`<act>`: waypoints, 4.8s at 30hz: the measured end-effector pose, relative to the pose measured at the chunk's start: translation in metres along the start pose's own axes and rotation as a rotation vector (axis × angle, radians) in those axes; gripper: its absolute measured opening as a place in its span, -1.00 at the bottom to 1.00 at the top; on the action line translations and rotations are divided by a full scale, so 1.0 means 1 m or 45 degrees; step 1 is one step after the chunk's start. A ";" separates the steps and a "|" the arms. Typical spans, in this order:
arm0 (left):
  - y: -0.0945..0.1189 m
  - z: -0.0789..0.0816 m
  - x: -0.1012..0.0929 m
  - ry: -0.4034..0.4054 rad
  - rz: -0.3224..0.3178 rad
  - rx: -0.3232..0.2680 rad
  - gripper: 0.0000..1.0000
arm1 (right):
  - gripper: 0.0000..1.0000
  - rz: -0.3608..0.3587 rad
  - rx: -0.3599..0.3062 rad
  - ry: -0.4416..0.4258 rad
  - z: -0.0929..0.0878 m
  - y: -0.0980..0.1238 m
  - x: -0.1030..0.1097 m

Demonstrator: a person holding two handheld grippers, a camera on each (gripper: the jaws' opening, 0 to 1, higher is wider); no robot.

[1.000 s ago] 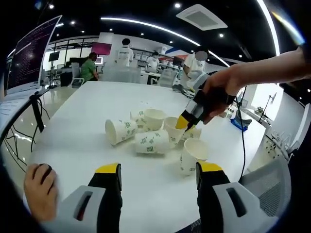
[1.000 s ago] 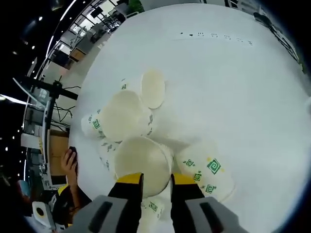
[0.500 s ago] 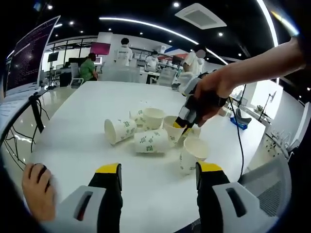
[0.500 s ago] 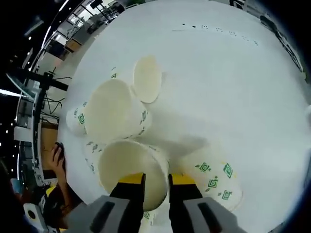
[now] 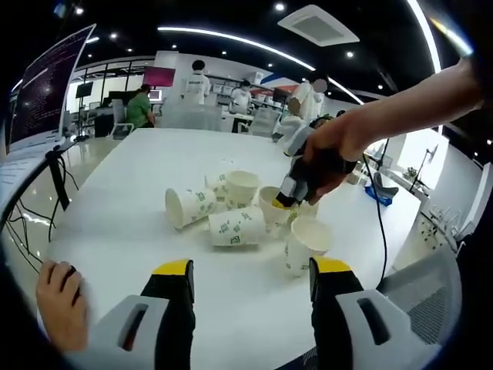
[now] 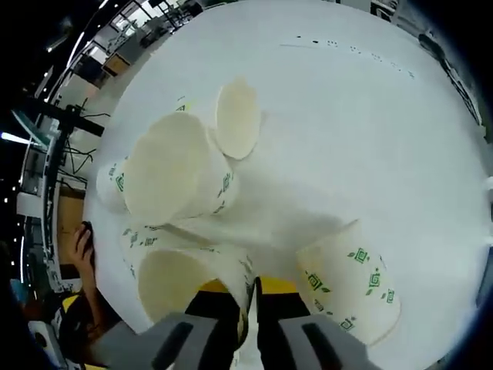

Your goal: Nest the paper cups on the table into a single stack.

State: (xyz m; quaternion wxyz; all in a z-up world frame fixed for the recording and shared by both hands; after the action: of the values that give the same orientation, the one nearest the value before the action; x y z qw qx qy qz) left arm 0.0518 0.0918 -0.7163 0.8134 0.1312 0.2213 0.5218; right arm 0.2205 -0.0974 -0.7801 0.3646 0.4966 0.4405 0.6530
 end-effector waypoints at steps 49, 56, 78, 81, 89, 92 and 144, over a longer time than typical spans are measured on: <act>0.001 -0.002 -0.012 -0.067 -0.055 0.004 0.20 | -1.00 0.004 -0.201 0.168 -0.009 0.109 -0.008; 0.001 -0.002 -0.013 -0.070 -0.058 0.001 0.20 | -1.00 0.017 -0.196 0.276 -0.013 0.131 0.002; -0.001 -0.002 -0.013 -0.073 -0.064 0.014 0.19 | -1.00 0.069 -0.026 0.569 -0.048 0.129 0.051; -0.001 -0.003 -0.013 -0.074 -0.064 0.016 0.19 | -1.00 0.058 -0.009 0.597 -0.050 0.125 0.053; -0.001 -0.003 -0.013 -0.073 -0.065 0.020 0.19 | -1.00 0.050 0.032 0.630 -0.052 0.115 0.053; 0.000 -0.003 -0.013 -0.074 -0.066 0.022 0.18 | -1.00 0.048 0.048 0.634 -0.055 0.111 0.052; -0.003 -0.006 -0.012 -0.071 -0.067 0.044 0.17 | -0.92 0.012 0.104 0.634 -0.065 0.069 0.036</act>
State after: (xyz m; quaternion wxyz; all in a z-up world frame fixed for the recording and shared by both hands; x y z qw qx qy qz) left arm 0.0473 0.0794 -0.7202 0.8304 0.1539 0.2108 0.4923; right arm 0.1463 -0.1019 -0.7116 0.2214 0.3369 0.5403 0.7386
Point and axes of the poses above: the point that each gripper's makers call its tool centre point, and the gripper's own axes: y roughly backward along the fingers, x roughly to its left, z roughly out of its top, the point moved 6 cm from there along y, roughly backward along the fingers, and after that the axes turned 3 degrees about z, right-handed, at the moved point
